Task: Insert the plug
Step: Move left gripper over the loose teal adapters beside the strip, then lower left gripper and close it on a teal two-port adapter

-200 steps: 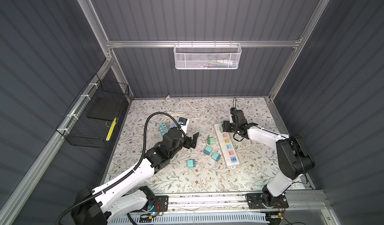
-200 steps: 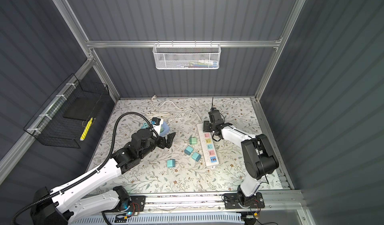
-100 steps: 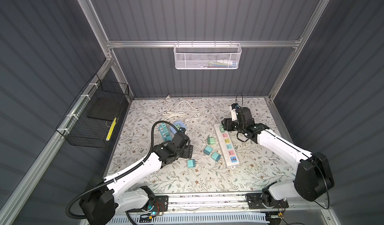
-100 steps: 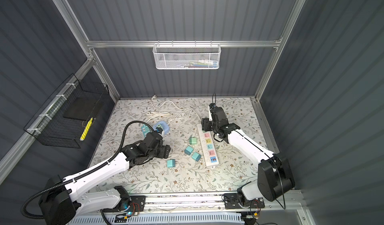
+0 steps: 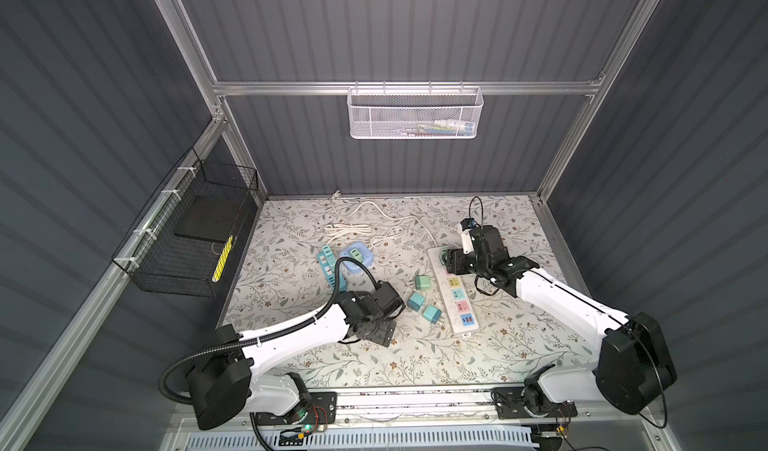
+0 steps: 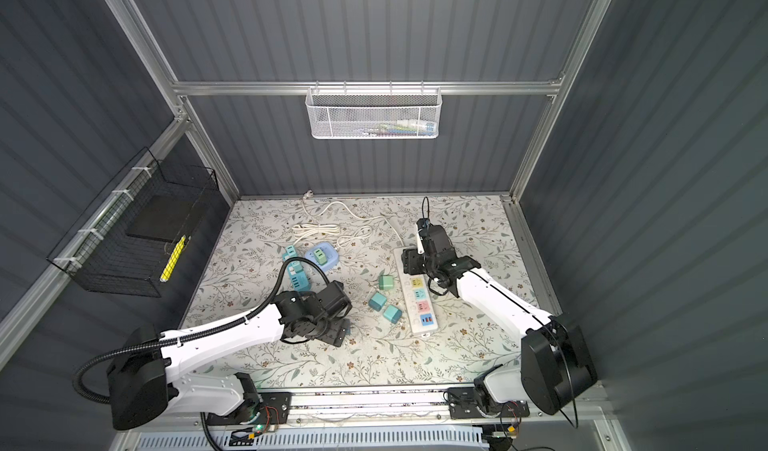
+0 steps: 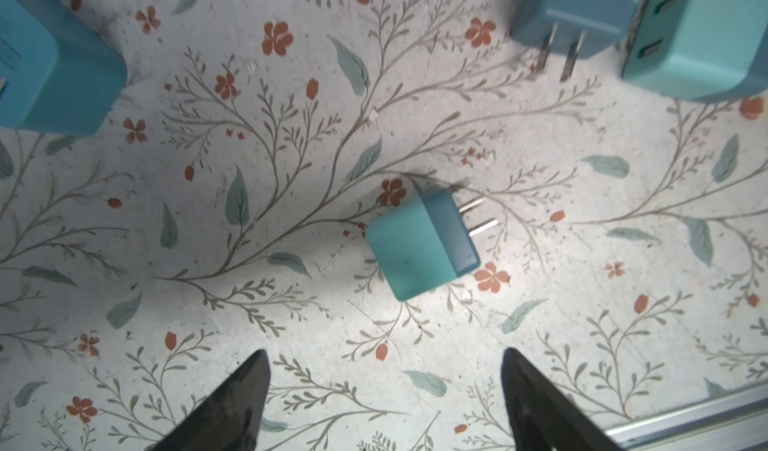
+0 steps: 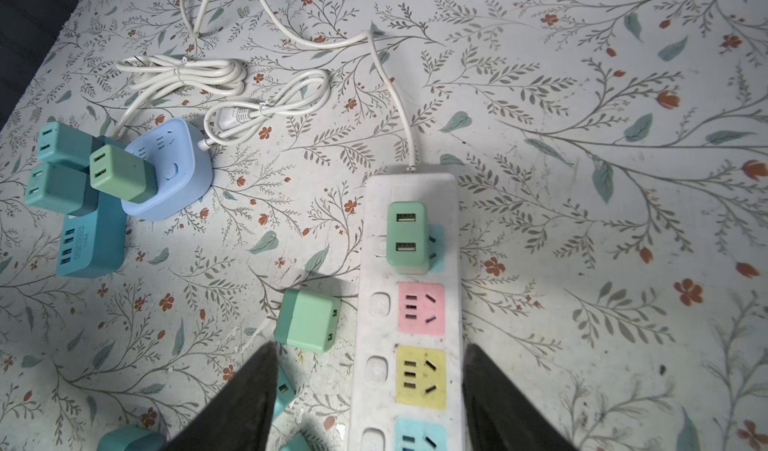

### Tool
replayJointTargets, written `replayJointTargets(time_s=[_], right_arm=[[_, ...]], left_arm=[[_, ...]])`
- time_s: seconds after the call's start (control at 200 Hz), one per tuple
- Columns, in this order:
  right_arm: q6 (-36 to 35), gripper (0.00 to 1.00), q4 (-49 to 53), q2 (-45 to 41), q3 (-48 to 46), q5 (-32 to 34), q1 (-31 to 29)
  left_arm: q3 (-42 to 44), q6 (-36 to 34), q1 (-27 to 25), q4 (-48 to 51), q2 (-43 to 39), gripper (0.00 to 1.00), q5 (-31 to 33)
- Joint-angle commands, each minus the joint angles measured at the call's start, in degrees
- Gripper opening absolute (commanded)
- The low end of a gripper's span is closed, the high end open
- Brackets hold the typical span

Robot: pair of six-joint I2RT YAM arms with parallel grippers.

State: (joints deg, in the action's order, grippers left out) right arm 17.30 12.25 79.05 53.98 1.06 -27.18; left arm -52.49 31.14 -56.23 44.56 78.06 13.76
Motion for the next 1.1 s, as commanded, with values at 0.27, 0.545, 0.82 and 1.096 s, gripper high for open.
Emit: replayJointTargets(time_s=[0.27,0.545,0.82,1.096], right_arm=[[3.9,0.66,2.7,-3.9,-2.0,10.3,0.0],[4.1,0.7,1.9,-8.0,-4.6,7.1,1.2],[3.7,0.69,2.2,-7.9,-5.0,6.8,2.6],[3.7,0.68,2.1,-7.5,-5.4,5.4,2.7]], left_arm=[[-21.0,-9.7,0.2,-6.3,23.0,0.8,0.1],[-27.3,-13.2,0.5,-5.2,31.3,0.7,0.2],[-27.9,-14.9,0.8,-6.3,34.9,0.59,-3.2],[-26.9,-15.2,1.9,-9.2,35.5,0.54,-4.5]])
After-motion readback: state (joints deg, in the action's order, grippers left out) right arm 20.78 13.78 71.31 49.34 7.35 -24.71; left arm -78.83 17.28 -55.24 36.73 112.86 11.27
